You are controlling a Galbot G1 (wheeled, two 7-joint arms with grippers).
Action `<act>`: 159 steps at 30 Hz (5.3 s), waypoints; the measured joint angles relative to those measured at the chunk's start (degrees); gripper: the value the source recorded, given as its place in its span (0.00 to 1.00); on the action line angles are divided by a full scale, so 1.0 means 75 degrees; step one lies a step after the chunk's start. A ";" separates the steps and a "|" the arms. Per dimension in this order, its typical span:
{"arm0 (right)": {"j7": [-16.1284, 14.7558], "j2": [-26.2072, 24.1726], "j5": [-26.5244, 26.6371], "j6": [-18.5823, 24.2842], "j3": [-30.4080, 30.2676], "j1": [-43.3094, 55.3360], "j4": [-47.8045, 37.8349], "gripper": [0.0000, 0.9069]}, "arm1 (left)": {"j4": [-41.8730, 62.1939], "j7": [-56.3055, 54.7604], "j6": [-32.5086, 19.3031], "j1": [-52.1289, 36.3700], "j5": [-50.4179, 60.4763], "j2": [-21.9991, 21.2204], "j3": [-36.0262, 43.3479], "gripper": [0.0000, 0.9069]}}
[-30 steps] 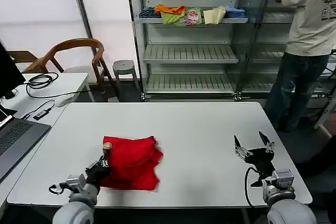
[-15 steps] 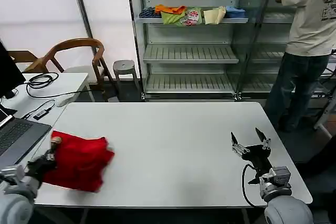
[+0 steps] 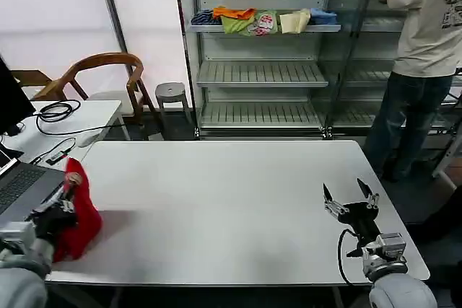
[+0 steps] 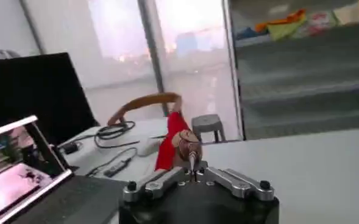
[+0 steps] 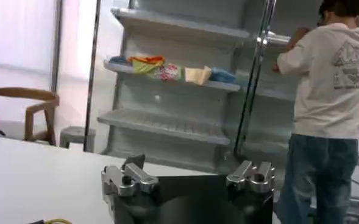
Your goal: Fold and organize the clothes.
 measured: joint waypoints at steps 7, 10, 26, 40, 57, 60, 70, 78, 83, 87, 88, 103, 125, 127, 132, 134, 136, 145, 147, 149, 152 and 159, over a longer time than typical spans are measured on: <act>0.0013 -0.0075 0.0050 -0.0037 0.0304 -0.0233 0.0071 1.00 | 0.0133 -0.0132 -0.0554 -0.0266 0.2427 -0.1157 0.2740 0.02; 0.0018 -0.0089 0.0057 -0.0049 0.0407 -0.0264 0.0067 1.00 | 0.0301 -0.0125 -0.0688 -0.0471 0.3163 -0.1544 0.3682 0.02; 0.0030 -0.0067 0.0061 -0.0172 0.0539 -0.0131 -0.0023 1.00 | 0.1868 0.0035 -0.1203 -0.2297 0.4547 -0.2817 0.6084 1.00; -0.0008 0.0023 0.0048 -0.0181 0.0426 0.0161 -0.0244 1.00 | 0.2520 -0.0779 -0.0936 -0.3664 0.1906 -0.3686 0.6554 1.00; -0.0165 0.0208 -0.0140 0.0102 0.0018 0.0511 -0.0540 1.00 | 0.1951 0.0246 -0.1716 -0.3634 0.1364 -0.2737 0.4916 1.00; -0.0224 0.0284 -0.0268 0.0238 -0.0148 0.0648 -0.0699 1.00 | 0.1944 0.0762 -0.2106 -0.3374 0.1594 -0.2309 0.4187 1.00; -0.0462 0.0538 -0.0781 0.0696 -0.0621 0.1197 -0.1473 1.00 | 0.1941 0.1714 -0.2893 -0.2394 0.1849 -0.1200 0.2331 1.00; -0.0599 0.0696 -0.1061 0.0979 -0.0738 0.1556 -0.2049 1.00 | 0.2057 0.2032 -0.3381 -0.2168 0.1987 -0.0861 0.1834 1.00; -0.0622 0.0749 -0.1167 0.1041 -0.0776 0.1623 -0.2197 1.00 | 0.2188 0.2124 -0.3603 -0.2182 0.2110 -0.0818 0.1789 1.00; -0.0634 0.0759 -0.1281 0.1081 -0.0788 0.1659 -0.2309 1.00 | 0.2322 0.2183 -0.3732 -0.2249 0.2199 -0.0831 0.1793 1.00; -0.0635 0.0759 -0.1294 0.1088 -0.0783 0.1675 -0.2331 1.00 | 0.2360 0.2186 -0.3756 -0.2268 0.2218 -0.0838 0.1802 1.00; -0.0634 0.0721 -0.1353 0.1204 -0.0897 0.1935 -0.2578 1.00 | 0.2672 0.2189 -0.4029 -0.2404 0.2315 -0.0953 0.1831 1.00; -0.0669 0.0722 -0.1358 0.1197 -0.0951 0.2059 -0.2722 1.00 | 0.2663 0.2219 -0.3994 -0.2381 0.2357 -0.1017 0.1828 1.00; -0.0676 0.0708 -0.1356 0.1197 -0.0956 0.2067 -0.2722 1.00 | 0.2671 0.2221 -0.3994 -0.2383 0.2358 -0.1015 0.1827 1.00; -0.0681 0.0674 -0.1347 0.1198 -0.0984 0.2129 -0.2720 1.00 | 0.2688 0.2228 -0.3988 -0.2396 0.2363 -0.1019 0.1828 1.00; -0.0681 0.0669 -0.1341 0.1197 -0.0998 0.2156 -0.2734 1.00 | 0.2700 0.2229 -0.3980 -0.2399 0.2365 -0.1028 0.1836 1.00; -0.0681 0.0658 -0.1336 0.1197 -0.1014 0.2176 -0.2745 1.00 | 0.2709 0.2229 -0.3969 -0.2404 0.2365 -0.1034 0.1839 1.00; -0.0723 0.0606 -0.1393 0.1102 -0.1081 0.2207 -0.2718 1.00 | 0.2720 0.2237 -0.3935 -0.2419 0.2370 -0.1052 0.1855 1.00; -0.0732 0.0618 -0.1405 0.1101 -0.1081 0.2234 -0.2719 1.00 | 0.2745 0.2241 -0.3946 -0.2407 0.2383 -0.1026 0.1865 1.00; -0.0742 0.0621 -0.1411 0.1096 -0.1075 0.2247 -0.2728 1.00 | 0.2772 0.2242 -0.3955 -0.2394 0.2390 -0.1011 0.1857 1.00; -0.0748 0.0633 -0.1418 0.1075 -0.1074 0.2247 -0.2747 1.00 | 0.2803 0.2242 -0.3959 -0.2418 0.2389 -0.1002 0.1831 1.00; -0.0703 0.0666 -0.1470 0.1059 -0.1101 0.2275 -0.2818 1.00 | 0.2834 0.2278 -0.3980 -0.2471 0.2389 -0.1045 0.1846 1.00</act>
